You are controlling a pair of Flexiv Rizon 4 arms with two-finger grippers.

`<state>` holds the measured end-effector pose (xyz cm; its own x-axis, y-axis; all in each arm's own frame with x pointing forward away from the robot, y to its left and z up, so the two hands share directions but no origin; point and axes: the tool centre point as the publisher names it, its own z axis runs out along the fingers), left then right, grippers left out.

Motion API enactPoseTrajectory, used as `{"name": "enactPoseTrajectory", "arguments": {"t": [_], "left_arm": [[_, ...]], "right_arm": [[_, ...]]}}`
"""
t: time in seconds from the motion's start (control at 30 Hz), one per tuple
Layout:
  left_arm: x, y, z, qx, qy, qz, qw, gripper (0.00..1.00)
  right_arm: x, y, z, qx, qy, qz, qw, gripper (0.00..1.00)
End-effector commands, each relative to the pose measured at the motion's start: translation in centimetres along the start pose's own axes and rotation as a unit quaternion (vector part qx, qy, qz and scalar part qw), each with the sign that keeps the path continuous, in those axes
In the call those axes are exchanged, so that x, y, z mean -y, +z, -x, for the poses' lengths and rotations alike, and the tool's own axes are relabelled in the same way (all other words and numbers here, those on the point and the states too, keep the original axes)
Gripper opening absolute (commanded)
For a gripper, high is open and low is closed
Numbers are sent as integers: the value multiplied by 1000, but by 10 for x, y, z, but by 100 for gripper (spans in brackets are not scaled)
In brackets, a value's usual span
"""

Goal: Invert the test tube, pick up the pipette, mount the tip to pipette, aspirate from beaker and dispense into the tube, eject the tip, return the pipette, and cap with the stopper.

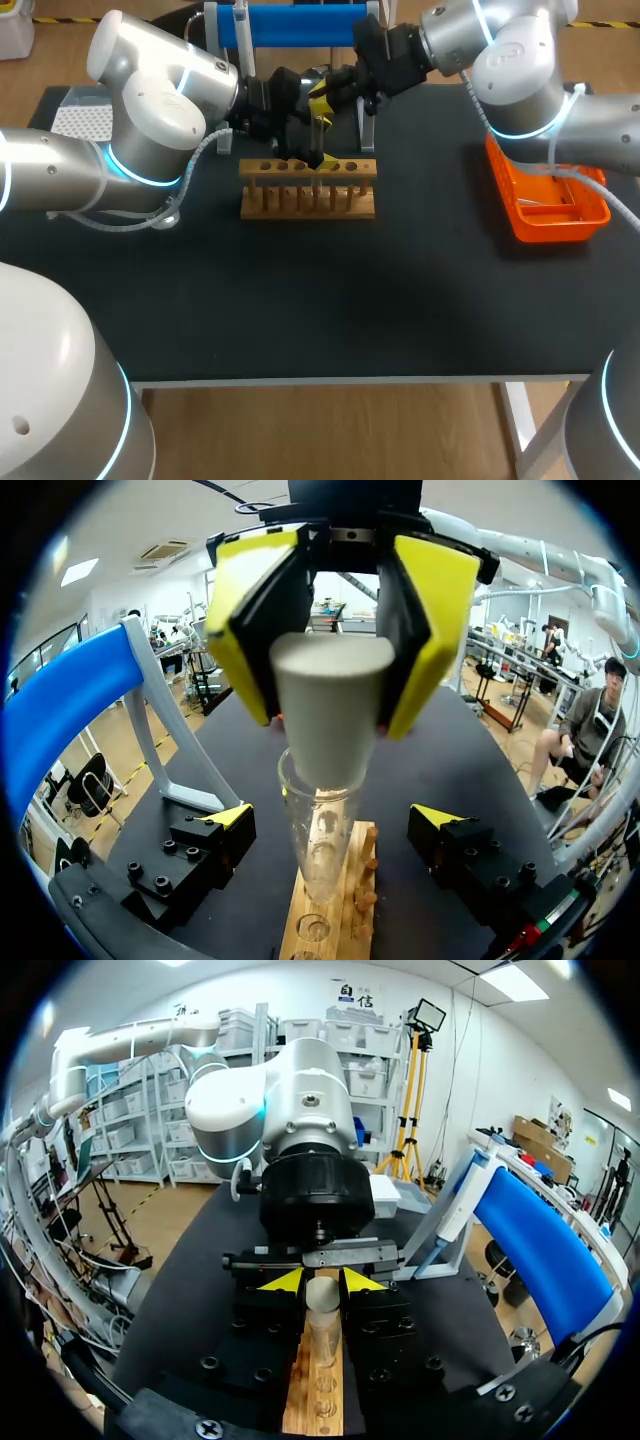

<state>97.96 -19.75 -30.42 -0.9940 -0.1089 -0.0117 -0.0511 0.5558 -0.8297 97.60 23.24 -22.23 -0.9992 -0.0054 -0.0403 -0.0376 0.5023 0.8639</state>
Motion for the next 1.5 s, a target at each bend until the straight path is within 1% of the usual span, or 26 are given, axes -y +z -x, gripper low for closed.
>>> {"name": "enactPoseTrajectory", "arguments": {"t": [0.03, 0.77, 0.87, 1.13, 1.17, 1.2, 1.23, 1.27, 1.5], "left_arm": [[0, 0, 1, -1, 0, 1, 1000, 100], [0, 0, 1, -1, 0, 1, 1000, 100], [0, 0, 1, -1, 0, 1, 1000, 100], [0, 0, 1, -1, 0, 1, 1000, 100], [0, 0, 1, -1, 0, 1, 1000, 100], [0, 0, 1, -1, 0, 1, 1000, 100], [0, 0, 1, -1, 0, 1, 1000, 100], [0, 0, 1, -1, 0, 1, 1000, 100], [0, 0, 1, -1, 0, 1, 1000, 100]], "right_arm": [[0, 0, 1, 0, 1, -3, 1000, 0], [8, 2, -1, -5, 5, -19, 1000, 0], [11, 3, -1, -7, 7, -28, 1000, 0], [12, 3, -2, -11, 7, -35, 999, 0], [12, 3, -2, -10, 8, -34, 999, 25], [12, 3, -2, -9, 9, -30, 999, 47], [11, 2, -2, -7, 10, -27, 1000, 87], [11, 1, -1, -7, 10, -24, 1000, 100], [6, -6, -1, 1, 5, 9, 1000, 100]]}}
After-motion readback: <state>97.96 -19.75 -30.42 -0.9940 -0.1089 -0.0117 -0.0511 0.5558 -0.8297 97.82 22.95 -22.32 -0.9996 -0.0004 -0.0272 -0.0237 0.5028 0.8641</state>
